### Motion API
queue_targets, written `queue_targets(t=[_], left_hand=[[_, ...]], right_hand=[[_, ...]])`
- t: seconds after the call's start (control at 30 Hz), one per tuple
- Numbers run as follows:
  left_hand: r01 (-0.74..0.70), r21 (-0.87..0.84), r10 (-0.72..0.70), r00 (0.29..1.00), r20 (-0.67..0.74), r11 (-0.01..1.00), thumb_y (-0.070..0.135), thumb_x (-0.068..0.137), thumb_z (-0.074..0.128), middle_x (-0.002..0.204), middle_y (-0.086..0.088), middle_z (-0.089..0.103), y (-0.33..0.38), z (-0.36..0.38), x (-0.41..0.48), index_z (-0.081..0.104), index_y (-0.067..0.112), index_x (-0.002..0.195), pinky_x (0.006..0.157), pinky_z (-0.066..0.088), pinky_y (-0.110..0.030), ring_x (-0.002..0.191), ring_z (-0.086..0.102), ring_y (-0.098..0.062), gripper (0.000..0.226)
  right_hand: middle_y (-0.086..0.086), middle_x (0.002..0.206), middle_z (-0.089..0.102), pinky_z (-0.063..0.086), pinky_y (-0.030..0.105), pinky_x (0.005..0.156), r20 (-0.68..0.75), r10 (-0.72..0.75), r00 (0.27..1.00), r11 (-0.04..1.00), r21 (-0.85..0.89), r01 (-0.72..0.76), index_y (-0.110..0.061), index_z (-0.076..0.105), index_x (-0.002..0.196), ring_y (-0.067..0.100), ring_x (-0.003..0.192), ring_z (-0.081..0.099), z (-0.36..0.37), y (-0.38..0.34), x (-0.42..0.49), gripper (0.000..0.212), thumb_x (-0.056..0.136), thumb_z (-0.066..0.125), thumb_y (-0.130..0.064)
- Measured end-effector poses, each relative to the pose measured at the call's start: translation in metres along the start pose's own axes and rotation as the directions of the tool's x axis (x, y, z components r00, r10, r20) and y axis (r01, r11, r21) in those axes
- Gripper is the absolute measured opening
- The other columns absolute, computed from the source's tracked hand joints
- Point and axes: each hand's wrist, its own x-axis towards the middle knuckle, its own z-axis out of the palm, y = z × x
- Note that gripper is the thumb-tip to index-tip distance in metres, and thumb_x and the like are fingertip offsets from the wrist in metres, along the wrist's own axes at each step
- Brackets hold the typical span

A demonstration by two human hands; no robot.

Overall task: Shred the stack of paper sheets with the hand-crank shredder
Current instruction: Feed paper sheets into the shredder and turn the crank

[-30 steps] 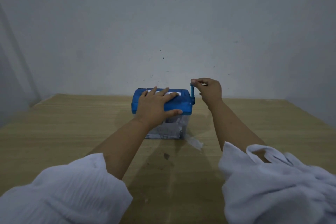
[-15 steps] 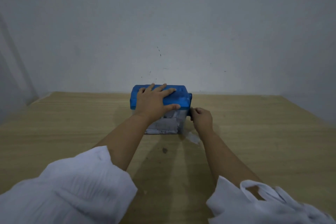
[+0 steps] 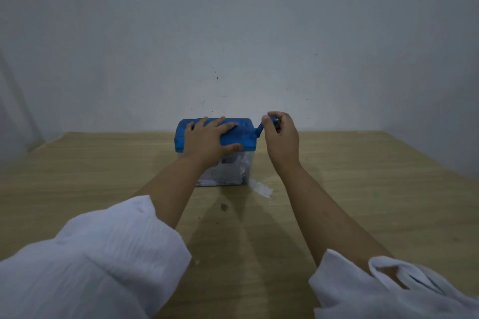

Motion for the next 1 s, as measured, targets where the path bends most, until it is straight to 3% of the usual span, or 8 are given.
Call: queue_targets(t=[0.1, 0.2, 0.4, 0.53, 0.67, 0.77, 0.9, 1.0], left_hand=[[-0.007, 0.014, 0.007, 1.0, -0.01, 1.0, 0.069, 0.083, 0.043, 0.155, 0.01, 0.023, 0.0, 0.001, 0.0, 0.029, 0.044, 0.142, 0.115, 0.012, -0.045, 0.143, 0.018, -0.024, 0.065], [-0.016, 0.034, 0.017, 1.0, -0.019, 0.999, 0.071, 0.083, 0.04, 0.155, 0.01, 0.023, -0.002, 0.003, 0.0, 0.028, 0.045, 0.143, 0.114, 0.013, -0.044, 0.143, 0.018, -0.024, 0.066], [-0.03, 0.058, 0.032, 0.999, -0.034, 0.998, 0.07, 0.084, 0.037, 0.155, 0.01, 0.022, -0.003, 0.004, -0.001, 0.026, 0.045, 0.143, 0.114, 0.012, -0.044, 0.143, 0.017, -0.024, 0.065], [-0.038, 0.067, 0.041, 0.998, -0.047, 0.997, 0.07, 0.085, 0.036, 0.155, 0.011, 0.023, -0.004, 0.005, 0.0, 0.026, 0.045, 0.143, 0.114, 0.012, -0.043, 0.143, 0.018, -0.024, 0.065], [-0.037, 0.075, 0.041, 0.998, -0.054, 0.996, 0.07, 0.085, 0.035, 0.155, 0.01, 0.023, -0.004, 0.006, 0.001, 0.026, 0.044, 0.144, 0.114, 0.011, -0.044, 0.143, 0.017, -0.024, 0.065], [-0.038, 0.085, 0.043, 0.997, -0.058, 0.996, 0.07, 0.085, 0.035, 0.155, 0.01, 0.023, -0.004, 0.007, 0.001, 0.026, 0.044, 0.144, 0.113, 0.012, -0.043, 0.143, 0.018, -0.024, 0.065], [-0.064, 0.145, 0.074, 0.995, -0.068, 0.987, 0.069, 0.087, 0.031, 0.154, 0.006, 0.025, -0.005, 0.009, -0.002, 0.027, 0.04, 0.144, 0.114, 0.015, -0.045, 0.14, 0.022, -0.024, 0.064], [-0.069, 0.165, 0.08, 0.995, -0.066, 0.984, 0.064, 0.091, 0.03, 0.155, 0.003, 0.02, -0.003, 0.01, -0.007, 0.02, 0.035, 0.147, 0.116, 0.004, -0.05, 0.142, 0.016, -0.026, 0.064]], right_hand=[[-0.003, 0.094, 0.059, 0.042, 0.006, 0.067, 0.063, -0.035, 0.997, 0.999, -0.007, 0.036, -0.008, 0.059, 0.112, 0.002, 0.078, 0.053, -0.002, 0.008, 0.01, 0.021, 0.094, 0.055, -0.018], [-0.004, 0.096, 0.059, 0.043, 0.006, 0.07, 0.038, -0.008, 0.999, 1.0, 0.024, 0.007, -0.011, 0.062, 0.116, 0.002, 0.081, 0.054, 0.005, 0.01, 0.03, 0.026, 0.093, 0.058, -0.021], [0.006, 0.1, 0.068, 0.04, 0.005, 0.066, 0.021, 0.009, 1.0, 0.994, -0.11, -0.007, -0.009, 0.072, 0.101, 0.009, 0.084, 0.056, 0.025, 0.029, 0.066, 0.019, 0.087, 0.065, -0.021], [0.012, 0.099, 0.071, 0.047, 0.029, 0.081, 0.085, 0.229, 0.97, 0.948, -0.246, -0.202, -0.004, 0.072, 0.098, 0.02, 0.088, 0.062, 0.031, 0.055, 0.066, 0.019, 0.089, 0.06, -0.016], [0.015, 0.083, 0.066, 0.047, 0.034, 0.074, 0.087, 0.405, 0.91, 0.896, -0.237, -0.376, 0.002, 0.07, 0.102, 0.02, 0.072, 0.057, 0.028, 0.08, 0.041, 0.022, 0.09, 0.058, -0.01], [0.013, 0.08, 0.065, 0.048, 0.037, 0.075, 0.07, 0.425, 0.903, 0.89, -0.216, -0.402, 0.0, 0.07, 0.102, 0.021, 0.071, 0.057, 0.02, 0.084, 0.017, 0.023, 0.091, 0.058, -0.016], [0.008, 0.073, 0.062, 0.042, 0.024, 0.061, 0.026, 0.4, 0.916, 0.892, -0.24, -0.383, -0.004, 0.071, 0.103, 0.015, 0.062, 0.054, 0.014, 0.078, 0.0, 0.026, 0.091, 0.059, -0.023], [0.01, 0.074, 0.063, 0.038, 0.024, 0.056, 0.04, 0.403, 0.914, 0.879, -0.294, -0.375, -0.005, 0.071, 0.101, 0.014, 0.061, 0.052, 0.01, 0.07, -0.005, 0.032, 0.095, 0.052, -0.03]])
